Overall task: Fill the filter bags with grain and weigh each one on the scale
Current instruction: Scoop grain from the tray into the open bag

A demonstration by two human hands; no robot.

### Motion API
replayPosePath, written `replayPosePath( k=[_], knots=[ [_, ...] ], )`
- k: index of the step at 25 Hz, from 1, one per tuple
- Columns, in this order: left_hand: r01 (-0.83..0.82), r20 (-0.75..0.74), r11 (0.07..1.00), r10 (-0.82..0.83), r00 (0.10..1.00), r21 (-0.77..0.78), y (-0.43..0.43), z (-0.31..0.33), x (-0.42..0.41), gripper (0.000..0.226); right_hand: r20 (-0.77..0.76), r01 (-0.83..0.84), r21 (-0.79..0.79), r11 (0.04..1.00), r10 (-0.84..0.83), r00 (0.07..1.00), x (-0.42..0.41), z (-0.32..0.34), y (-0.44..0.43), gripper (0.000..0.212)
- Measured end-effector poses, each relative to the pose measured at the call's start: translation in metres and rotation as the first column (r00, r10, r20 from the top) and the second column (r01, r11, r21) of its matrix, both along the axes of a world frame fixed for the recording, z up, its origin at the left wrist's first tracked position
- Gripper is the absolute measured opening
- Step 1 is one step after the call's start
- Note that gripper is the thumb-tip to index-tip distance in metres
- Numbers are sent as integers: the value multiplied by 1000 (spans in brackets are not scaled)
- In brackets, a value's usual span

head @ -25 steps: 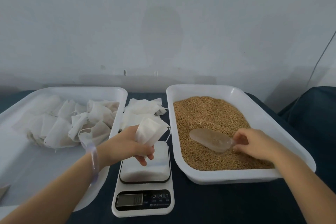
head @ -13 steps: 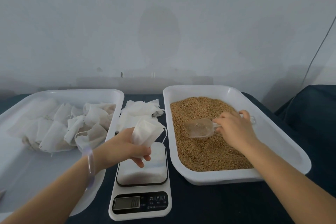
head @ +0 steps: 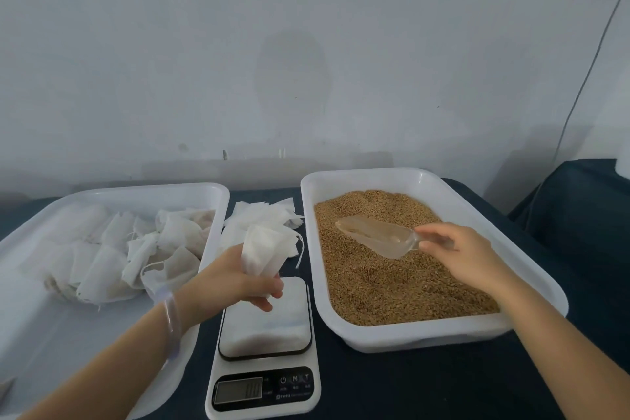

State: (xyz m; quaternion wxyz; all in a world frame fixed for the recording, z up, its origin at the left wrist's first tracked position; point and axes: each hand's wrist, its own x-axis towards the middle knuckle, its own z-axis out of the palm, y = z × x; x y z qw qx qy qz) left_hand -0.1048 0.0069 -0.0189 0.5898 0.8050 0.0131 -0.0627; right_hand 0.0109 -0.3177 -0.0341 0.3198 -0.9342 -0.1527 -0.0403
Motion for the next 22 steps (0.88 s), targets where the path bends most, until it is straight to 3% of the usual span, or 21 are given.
replayPosePath(
  k=[7,11,18,22],
  knots=[
    [-163,251,954,98,963,253,-56,10,33,30,103,-143,38,989,139,985,-34,74,-19,25],
    [-152,287,914,41,957,375,-85,4,46,30,184,-116,-106,988,134,974,-46,100,-35,25],
    [-104,266,918,-1,964,382,-122,-15,59,30,250,32,-413,910,80,965,-45,124,-54,22],
    [-149,289,911,35,957,384,-127,-23,62,29,258,75,-508,858,68,964,-34,146,-51,20]
  ],
)
